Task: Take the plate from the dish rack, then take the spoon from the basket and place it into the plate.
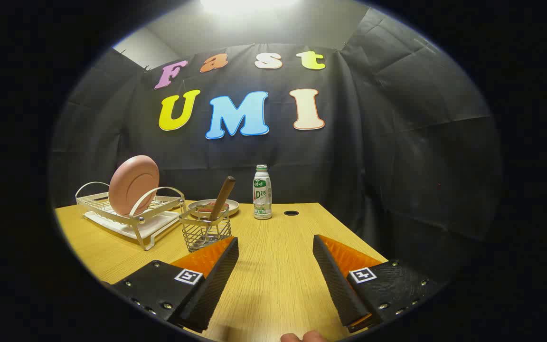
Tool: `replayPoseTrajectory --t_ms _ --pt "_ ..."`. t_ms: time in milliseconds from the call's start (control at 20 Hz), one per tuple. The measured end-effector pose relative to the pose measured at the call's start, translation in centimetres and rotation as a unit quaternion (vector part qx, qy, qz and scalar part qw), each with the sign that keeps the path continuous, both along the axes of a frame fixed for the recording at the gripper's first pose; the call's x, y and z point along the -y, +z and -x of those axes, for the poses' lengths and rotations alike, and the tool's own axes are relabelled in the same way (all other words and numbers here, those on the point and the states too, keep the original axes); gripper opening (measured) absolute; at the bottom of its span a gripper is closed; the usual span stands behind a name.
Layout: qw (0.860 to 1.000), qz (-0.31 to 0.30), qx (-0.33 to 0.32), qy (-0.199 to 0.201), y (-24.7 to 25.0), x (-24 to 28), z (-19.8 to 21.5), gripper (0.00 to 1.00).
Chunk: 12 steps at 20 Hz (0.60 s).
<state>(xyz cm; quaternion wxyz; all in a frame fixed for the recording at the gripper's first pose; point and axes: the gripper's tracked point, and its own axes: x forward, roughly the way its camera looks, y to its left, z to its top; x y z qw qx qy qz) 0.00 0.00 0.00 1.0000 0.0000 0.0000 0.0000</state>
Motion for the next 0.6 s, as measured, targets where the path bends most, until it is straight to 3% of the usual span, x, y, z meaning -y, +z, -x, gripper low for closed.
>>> replayPoseTrajectory --t_ms 300,600 --pt "1.000 -0.001 0.002 0.004 0.1 0.0 -0.1 0.96" --pt "0.999 -0.030 -0.017 0.007 -0.2 0.3 -5.3 0.96"
